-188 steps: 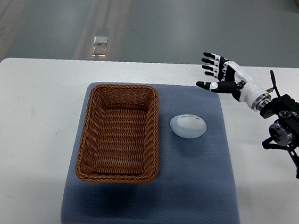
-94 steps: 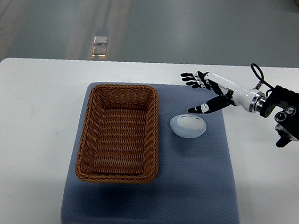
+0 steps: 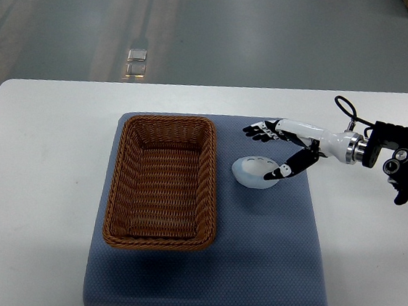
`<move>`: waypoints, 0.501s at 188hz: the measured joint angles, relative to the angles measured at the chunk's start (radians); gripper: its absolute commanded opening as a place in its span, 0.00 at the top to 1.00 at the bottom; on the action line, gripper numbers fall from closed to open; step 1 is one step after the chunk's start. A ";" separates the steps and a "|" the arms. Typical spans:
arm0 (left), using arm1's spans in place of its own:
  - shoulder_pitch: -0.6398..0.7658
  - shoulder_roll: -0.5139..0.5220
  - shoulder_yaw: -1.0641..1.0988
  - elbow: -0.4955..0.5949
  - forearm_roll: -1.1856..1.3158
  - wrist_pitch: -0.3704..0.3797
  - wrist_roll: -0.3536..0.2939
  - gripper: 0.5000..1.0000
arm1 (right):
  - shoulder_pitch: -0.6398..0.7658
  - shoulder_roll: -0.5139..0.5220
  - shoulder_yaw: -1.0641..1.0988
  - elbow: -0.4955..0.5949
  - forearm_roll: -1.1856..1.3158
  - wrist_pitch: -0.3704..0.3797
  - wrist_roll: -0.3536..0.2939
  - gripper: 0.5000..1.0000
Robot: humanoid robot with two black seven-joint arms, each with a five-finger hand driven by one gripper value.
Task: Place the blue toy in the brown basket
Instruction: 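Reach the right hand over the pale egg-shaped toy and lower it, then close the right hand fingers around the egg-shaped toy and lift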
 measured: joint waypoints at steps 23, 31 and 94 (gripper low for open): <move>0.000 0.000 0.000 0.000 0.000 0.000 0.000 0.00 | -0.005 0.008 -0.040 -0.004 -0.018 -0.066 -0.003 0.19; 0.000 0.000 0.000 0.000 0.000 0.000 0.000 0.00 | -0.005 0.009 -0.057 -0.007 -0.020 -0.091 -0.005 0.19; 0.000 0.000 0.000 0.000 0.000 0.000 0.000 0.00 | -0.001 0.017 -0.114 -0.031 -0.048 -0.185 -0.012 0.58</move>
